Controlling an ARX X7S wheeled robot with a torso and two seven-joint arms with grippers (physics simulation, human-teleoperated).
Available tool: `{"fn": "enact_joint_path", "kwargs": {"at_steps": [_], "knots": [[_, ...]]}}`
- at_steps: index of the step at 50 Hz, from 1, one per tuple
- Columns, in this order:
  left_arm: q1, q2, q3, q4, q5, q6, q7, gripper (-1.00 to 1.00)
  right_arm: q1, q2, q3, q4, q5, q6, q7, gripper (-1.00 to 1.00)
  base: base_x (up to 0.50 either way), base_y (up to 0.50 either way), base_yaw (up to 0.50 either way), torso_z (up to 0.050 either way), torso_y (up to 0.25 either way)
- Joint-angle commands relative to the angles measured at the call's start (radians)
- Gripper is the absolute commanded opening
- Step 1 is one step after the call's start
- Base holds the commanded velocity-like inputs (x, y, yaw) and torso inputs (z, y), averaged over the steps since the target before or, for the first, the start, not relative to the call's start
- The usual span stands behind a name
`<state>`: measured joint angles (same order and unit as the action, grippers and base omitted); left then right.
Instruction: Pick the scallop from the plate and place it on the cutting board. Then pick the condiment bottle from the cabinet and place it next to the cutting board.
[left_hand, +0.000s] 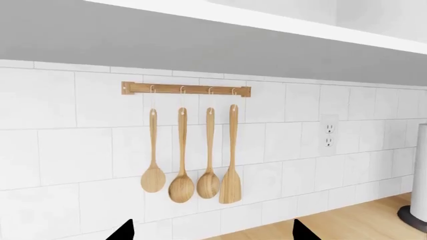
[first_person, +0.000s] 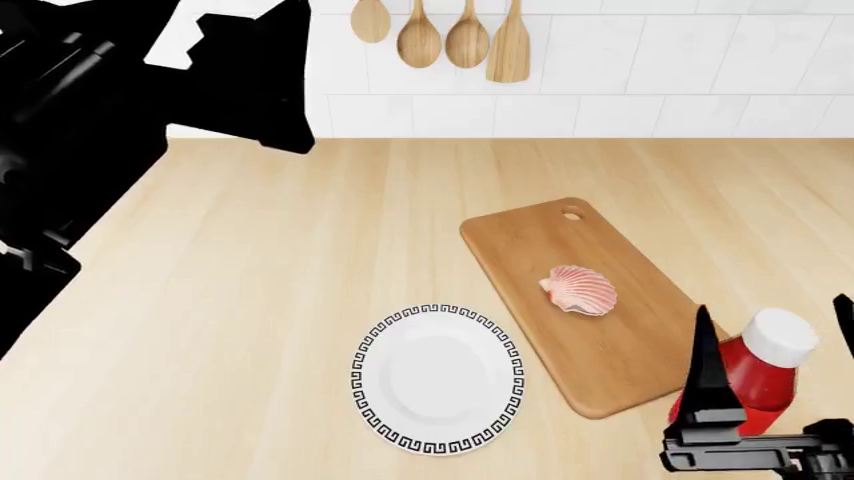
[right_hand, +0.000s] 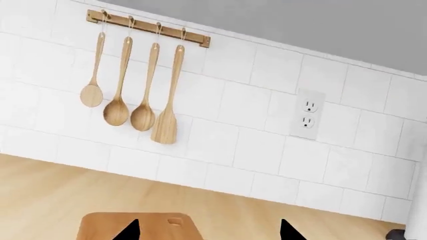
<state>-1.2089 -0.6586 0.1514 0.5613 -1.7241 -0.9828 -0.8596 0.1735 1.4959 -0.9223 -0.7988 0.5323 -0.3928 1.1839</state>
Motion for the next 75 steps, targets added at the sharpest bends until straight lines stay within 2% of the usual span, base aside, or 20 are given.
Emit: {"fn": "enact_joint_path", "kwargs": {"at_steps": [1, 9, 14, 20, 27, 46, 57, 66, 75], "knots": [[-0.015, -0.005, 0.002, 0.001, -0.018, 0.006, -0.014, 1.00, 0.087, 0.073, 0.085, -0.117, 0.070, 0.104, -0.017, 1.00, 0.00, 0.00, 0.00, 0.000, 0.000], [-0.003, -0.007, -0.007, 0.013, -0.016, 0.021, -0.020, 1.00, 0.190, 0.068, 0.190, -0.179, 0.177, 0.224, -0.066, 1.00, 0.00, 0.00, 0.00, 0.000, 0.000], [0.007, -0.008, -0.011, 0.026, 0.008, 0.025, -0.011, 1.00, 0.287, 0.016, 0.272, -0.198, 0.270, 0.343, -0.127, 1.00, 0.00, 0.00, 0.00, 0.000, 0.000], [0.029, -0.003, -0.013, 0.036, 0.038, 0.033, 0.004, 1.00, 0.434, -0.100, 0.330, -0.203, 0.362, 0.517, -0.205, 1.00, 0.00, 0.00, 0.00, 0.000, 0.000], [0.062, 0.000, -0.019, 0.053, 0.070, 0.048, 0.020, 1.00, 0.586, -0.251, 0.327, -0.169, 0.395, 0.673, -0.271, 1.00, 0.00, 0.00, 0.00, 0.000, 0.000], [0.165, 0.004, -0.068, 0.122, 0.142, 0.109, 0.041, 1.00, 0.754, -0.437, 0.304, -0.114, 0.397, 0.771, -0.321, 1.00, 0.00, 0.00, 0.00, 0.000, 0.000], [0.246, 0.019, -0.087, 0.149, 0.213, 0.147, 0.075, 1.00, 0.797, -0.519, 0.285, -0.068, 0.382, 0.781, -0.343, 1.00, 0.00, 0.00, 0.00, 0.000, 0.000], [0.315, 0.029, -0.100, 0.219, 0.293, 0.177, 0.094, 1.00, 0.844, -0.612, 0.264, -0.015, 0.347, 0.790, -0.356, 1.00, 0.00, 0.00, 0.00, 0.000, 0.000], [0.350, 0.039, -0.090, 0.279, 0.424, 0.193, 0.116, 1.00, 0.843, -0.656, 0.254, -0.001, 0.324, 0.771, -0.359, 1.00, 0.00, 0.00, 0.00, 0.000, 0.000]]}}
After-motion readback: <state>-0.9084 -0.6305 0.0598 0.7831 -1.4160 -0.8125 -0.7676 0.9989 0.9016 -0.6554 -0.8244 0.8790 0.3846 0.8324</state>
